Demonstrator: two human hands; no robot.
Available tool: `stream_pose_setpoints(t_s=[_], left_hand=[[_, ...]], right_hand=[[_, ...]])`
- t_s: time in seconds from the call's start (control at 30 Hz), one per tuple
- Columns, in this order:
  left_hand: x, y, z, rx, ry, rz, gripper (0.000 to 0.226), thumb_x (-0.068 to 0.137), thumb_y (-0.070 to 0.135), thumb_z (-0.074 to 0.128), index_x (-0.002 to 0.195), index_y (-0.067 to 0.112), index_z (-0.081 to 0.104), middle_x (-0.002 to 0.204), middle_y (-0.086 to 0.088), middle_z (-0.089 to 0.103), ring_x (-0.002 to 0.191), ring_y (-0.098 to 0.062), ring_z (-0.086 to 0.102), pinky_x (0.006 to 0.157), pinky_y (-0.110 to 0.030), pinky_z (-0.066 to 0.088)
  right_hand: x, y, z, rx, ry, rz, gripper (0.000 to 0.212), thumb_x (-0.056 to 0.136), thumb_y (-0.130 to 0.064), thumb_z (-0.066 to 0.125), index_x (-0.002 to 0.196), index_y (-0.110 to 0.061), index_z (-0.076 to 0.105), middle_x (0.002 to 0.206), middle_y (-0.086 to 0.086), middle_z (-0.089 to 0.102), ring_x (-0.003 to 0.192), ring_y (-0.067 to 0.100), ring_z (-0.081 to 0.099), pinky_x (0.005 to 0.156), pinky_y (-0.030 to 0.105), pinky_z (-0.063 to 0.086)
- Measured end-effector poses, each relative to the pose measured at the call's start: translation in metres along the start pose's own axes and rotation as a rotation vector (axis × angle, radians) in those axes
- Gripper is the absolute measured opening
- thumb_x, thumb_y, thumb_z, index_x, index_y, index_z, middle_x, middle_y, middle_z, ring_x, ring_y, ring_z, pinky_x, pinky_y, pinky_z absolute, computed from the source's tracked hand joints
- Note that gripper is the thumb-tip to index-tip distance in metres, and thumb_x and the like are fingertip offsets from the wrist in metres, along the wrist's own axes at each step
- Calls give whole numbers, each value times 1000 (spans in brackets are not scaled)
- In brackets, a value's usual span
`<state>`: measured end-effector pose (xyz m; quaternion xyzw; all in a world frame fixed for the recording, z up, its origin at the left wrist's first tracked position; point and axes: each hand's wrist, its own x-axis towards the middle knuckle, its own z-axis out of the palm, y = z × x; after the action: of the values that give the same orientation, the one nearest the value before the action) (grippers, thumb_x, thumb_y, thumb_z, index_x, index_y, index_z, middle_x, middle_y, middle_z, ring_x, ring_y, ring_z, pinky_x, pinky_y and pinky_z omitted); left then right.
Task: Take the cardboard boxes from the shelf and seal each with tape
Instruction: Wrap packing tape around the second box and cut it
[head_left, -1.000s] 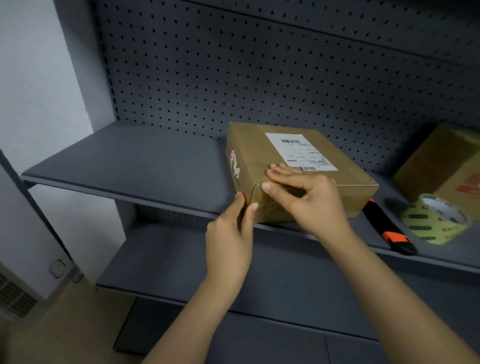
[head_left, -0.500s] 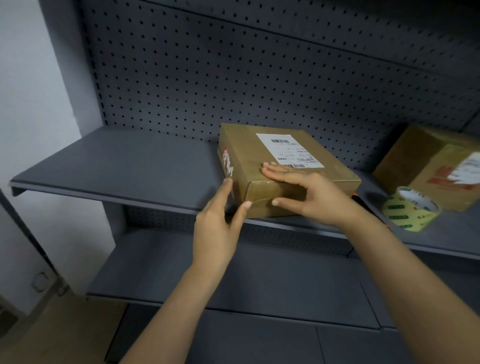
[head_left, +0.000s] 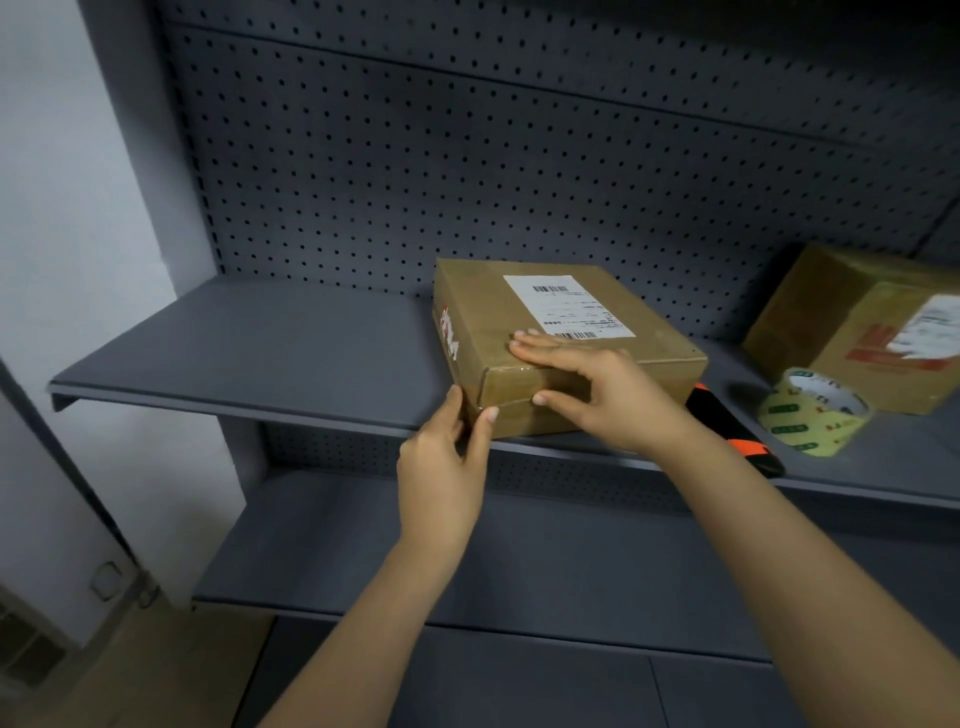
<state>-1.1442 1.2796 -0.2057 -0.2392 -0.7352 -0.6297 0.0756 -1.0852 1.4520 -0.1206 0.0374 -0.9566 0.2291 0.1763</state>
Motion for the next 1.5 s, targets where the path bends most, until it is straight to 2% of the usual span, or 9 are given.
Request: stream_pose_setpoints(t_s=[0.13,0.3,0.47,0.57,0.7,0.87,1.17,1.37,1.5], left_hand=[[4,4,-3,85,-52,20,25,98,35,57,117,22,66,94,7,74,90,-8,71,79,-37,59],[15,7,-7,108,-179,38,33,99,30,55,133,32,53,91,21,65,82,11,61,71,-10,48],[22,1,-9,-30,-293,-56,37,100,23,55,120,53,48,106,35,64,105,12,59,89,-13,45],[28,3,-7,-54,-359,-103,38,94,38,58,131,44,48,143,17,50,133,2,44,112,-31,38],[20,28,-6,78,-250,-20,66,99,29,57,155,22,24,148,21,30,137,6,26,107,-8,24],[23,38,-4,253,-168,164,44,100,30,55,144,29,49,158,4,32,132,7,32,94,6,22],[9,44,10,233,-75,-97,67,101,40,48,157,20,18,125,14,55,110,-5,54,88,-20,41],[9,45,19,202,-10,-104,71,96,39,59,156,20,25,138,3,56,127,-15,53,103,-32,45],[5,57,10,88,51,-17,70,90,31,70,151,21,37,130,7,63,117,-4,60,100,-27,48]], right_hand=[[0,0,1,3,12,-2,58,87,-8,71,140,-25,52,147,-10,46,140,-2,33,120,29,24],[2,3,3,1,24,-13,57,87,-8,71,139,-25,53,147,-10,47,140,-1,33,120,27,22],[4,4,2,-3,6,-30,57,87,-8,70,139,-24,53,147,-8,47,140,0,34,119,23,21],[5,4,0,-16,5,-40,57,87,-8,71,139,-23,53,147,-7,47,138,-1,34,115,12,17],[0,2,1,70,82,-47,51,83,-7,75,130,-19,62,138,-5,57,130,-5,41,110,5,20],[-26,9,-8,62,340,30,31,87,-14,72,118,-19,71,131,-4,62,124,3,50,113,26,35],[-55,53,-51,26,324,521,100,77,-47,78,153,-15,22,156,7,30,144,26,22,117,43,23],[-58,56,-55,278,356,533,77,75,-37,83,137,-14,45,120,-3,55,121,21,52,88,24,39],[-68,49,-63,270,442,489,98,69,-30,89,149,-17,34,138,1,53,127,20,48,97,25,38]])
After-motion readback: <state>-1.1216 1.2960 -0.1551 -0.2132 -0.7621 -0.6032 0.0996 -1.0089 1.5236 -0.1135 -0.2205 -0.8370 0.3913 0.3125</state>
